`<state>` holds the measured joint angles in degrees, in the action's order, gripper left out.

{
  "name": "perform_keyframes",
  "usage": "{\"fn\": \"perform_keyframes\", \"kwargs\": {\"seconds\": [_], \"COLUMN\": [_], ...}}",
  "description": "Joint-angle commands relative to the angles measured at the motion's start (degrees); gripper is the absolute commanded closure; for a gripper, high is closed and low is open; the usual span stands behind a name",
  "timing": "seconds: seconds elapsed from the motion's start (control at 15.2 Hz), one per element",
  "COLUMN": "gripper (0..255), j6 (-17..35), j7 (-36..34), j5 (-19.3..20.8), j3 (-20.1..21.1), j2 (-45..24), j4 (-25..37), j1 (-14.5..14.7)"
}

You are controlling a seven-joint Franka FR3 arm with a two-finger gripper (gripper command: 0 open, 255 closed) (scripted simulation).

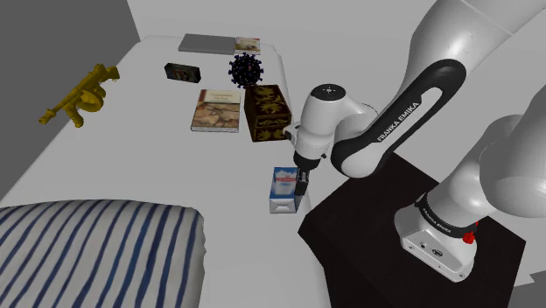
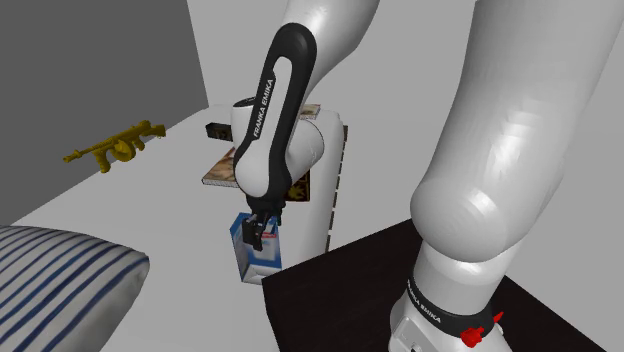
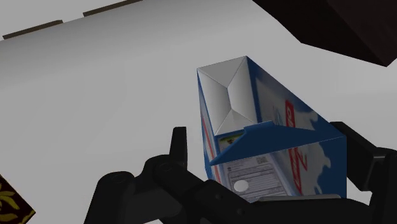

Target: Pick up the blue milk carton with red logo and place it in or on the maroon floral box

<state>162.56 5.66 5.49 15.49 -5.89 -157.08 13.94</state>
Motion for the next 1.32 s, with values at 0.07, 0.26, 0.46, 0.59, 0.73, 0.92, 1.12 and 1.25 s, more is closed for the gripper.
{"fn": "perform_keyframes", "kwargs": {"seconds": [0.07,0.26,0.46,0.59,0.73,0.92,1.12,1.25], "gripper": [0,255,255,255,255,255,255,255], "j6": [0.1,0.0,0.1,0.1,0.1,-0.9,-3.7,-5.7], "j7": [0.0,0.0,0.0,0.0,0.0,0.8,2.9,4.1], "j5": [0.1,0.0,0.0,0.0,0.1,-1.0,-4.0,-5.7], "j3": [0.0,0.0,0.0,0.0,0.0,0.4,1.3,1.6], "j2": [-0.1,0.0,0.0,0.0,0.0,1.0,4.3,6.4], "j4": [0.0,0.0,0.0,0.0,0.0,-0.1,-0.4,-0.4], "j1": [0.0,0.0,0.0,0.0,0.0,-0.2,-0.4,-0.3]}}
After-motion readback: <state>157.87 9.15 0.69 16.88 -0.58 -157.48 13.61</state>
